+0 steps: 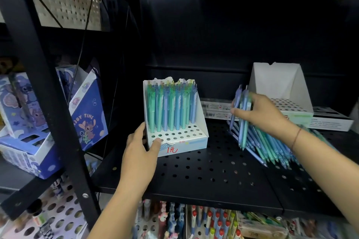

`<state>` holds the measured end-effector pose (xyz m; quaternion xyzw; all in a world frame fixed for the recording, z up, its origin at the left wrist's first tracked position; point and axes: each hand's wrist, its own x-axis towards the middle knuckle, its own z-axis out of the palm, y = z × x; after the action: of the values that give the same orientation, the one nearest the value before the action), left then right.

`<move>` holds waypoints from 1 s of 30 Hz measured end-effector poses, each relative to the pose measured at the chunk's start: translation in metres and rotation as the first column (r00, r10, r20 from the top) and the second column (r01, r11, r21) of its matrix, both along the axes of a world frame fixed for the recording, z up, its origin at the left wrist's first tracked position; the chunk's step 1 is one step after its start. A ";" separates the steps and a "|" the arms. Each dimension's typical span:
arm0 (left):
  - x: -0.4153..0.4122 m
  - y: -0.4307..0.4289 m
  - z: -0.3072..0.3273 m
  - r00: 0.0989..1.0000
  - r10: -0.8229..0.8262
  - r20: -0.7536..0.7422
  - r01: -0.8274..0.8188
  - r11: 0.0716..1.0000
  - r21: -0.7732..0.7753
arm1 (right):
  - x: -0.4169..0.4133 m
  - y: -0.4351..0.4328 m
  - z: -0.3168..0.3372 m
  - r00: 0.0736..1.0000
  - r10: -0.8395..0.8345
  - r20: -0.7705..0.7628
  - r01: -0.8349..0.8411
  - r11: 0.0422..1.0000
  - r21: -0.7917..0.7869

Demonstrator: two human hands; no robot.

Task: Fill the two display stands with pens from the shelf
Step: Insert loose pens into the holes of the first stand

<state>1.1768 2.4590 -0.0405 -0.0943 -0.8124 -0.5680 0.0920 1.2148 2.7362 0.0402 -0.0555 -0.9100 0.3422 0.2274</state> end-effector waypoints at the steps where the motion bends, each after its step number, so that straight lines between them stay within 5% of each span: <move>1: 0.000 0.000 0.000 1.000 0.000 -0.005 0.000 1.000 0.000 | 0.000 0.001 -0.005 0.998 -0.005 0.060 0.004 1.000 0.026; 8: 0.003 0.002 0.003 0.999 0.034 -0.008 -0.035 0.999 -0.023 | 0.005 0.000 -0.009 0.990 0.018 0.139 -0.016 1.000 -0.013; 12: 0.018 0.009 0.013 0.949 0.090 -0.303 -0.109 0.993 -0.049 | 0.009 -0.014 0.005 0.989 0.132 0.063 -0.121 0.980 -0.160; 14: 0.030 0.017 0.024 0.931 -0.051 -0.361 0.036 0.998 -0.049 | 0.010 -0.029 0.011 0.967 0.250 0.050 -0.228 0.937 -0.266; 19: 0.043 0.039 0.043 0.833 -0.552 0.013 0.548 0.829 0.110 | 0.003 -0.078 0.015 0.875 0.484 -0.005 -0.448 0.806 -0.386; 22: 0.037 0.039 0.043 0.832 -0.548 0.084 0.512 0.818 0.262 | -0.007 -0.094 0.011 0.861 0.508 -0.008 -0.479 0.806 -0.347; 27: 0.029 0.027 0.036 0.895 -0.442 0.063 0.417 0.878 0.234 | -0.024 -0.101 0.011 0.839 0.540 0.064 -0.485 0.797 -0.359; 30: 0.023 0.023 0.032 0.927 -0.372 0.046 0.350 0.902 0.252 | -0.032 -0.100 0.013 0.802 0.597 0.022 -0.514 0.709 -0.484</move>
<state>1.1999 2.4820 -0.0086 -0.2049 -0.7097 -0.6727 -0.0420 1.1831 2.6360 0.0533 0.1401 -0.7942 0.5912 0.0121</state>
